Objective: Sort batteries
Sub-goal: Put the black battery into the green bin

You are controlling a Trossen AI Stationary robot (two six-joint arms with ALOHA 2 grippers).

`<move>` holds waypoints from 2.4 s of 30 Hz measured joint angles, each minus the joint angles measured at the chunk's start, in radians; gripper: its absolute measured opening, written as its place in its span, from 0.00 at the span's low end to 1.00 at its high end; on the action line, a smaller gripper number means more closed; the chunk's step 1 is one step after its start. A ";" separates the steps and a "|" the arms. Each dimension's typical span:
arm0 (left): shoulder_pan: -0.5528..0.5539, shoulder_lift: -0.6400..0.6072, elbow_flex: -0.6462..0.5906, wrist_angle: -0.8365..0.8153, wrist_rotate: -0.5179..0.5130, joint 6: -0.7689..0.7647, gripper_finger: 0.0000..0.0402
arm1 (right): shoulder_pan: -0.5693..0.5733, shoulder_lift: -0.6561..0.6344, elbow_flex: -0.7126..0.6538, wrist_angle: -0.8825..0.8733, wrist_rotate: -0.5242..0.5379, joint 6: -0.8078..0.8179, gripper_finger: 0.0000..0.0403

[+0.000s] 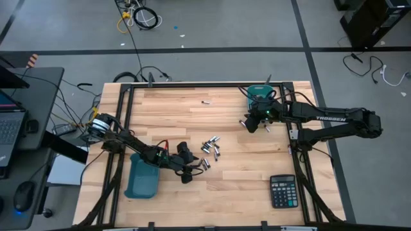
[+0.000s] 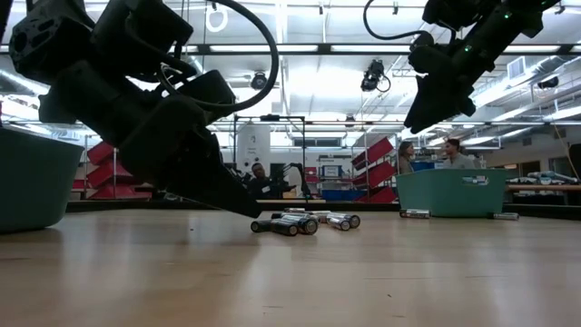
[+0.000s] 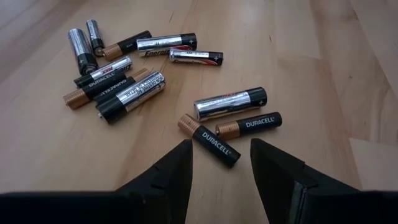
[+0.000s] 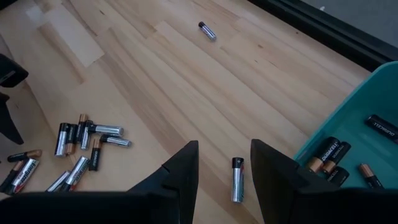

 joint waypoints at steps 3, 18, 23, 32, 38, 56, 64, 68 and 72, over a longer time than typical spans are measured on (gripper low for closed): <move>0.000 0.000 0.000 0.000 -0.006 0.000 0.41 | 0.000 0.000 0.000 0.000 0.000 0.001 0.32; -0.001 0.000 0.000 0.012 -0.012 0.000 0.41 | 0.000 0.000 0.000 0.000 0.000 0.000 0.32; -0.005 0.000 -0.001 0.012 -0.012 0.000 0.41 | 0.000 0.000 0.000 0.000 0.000 -0.001 0.32; -0.005 0.000 -0.001 0.012 -0.013 0.000 0.41 | 0.000 0.000 0.000 0.000 0.000 -0.001 0.32; -0.005 0.044 -0.001 0.073 -0.014 -0.001 0.41 | 0.000 0.000 0.000 0.001 0.000 -0.001 0.32; -0.005 0.081 0.007 0.048 -0.062 -0.049 0.39 | 0.000 0.000 0.000 0.005 0.000 -0.001 0.32; -0.004 0.081 0.006 0.039 -0.092 -0.055 0.21 | 0.000 0.000 0.000 0.005 0.000 -0.002 0.32; -0.004 0.081 0.005 0.036 -0.106 -0.054 0.10 | 0.000 0.000 0.000 0.005 0.000 -0.010 0.32; -0.004 0.081 0.004 0.035 -0.114 -0.052 0.03 | 0.000 0.000 0.000 0.005 0.000 -0.024 0.32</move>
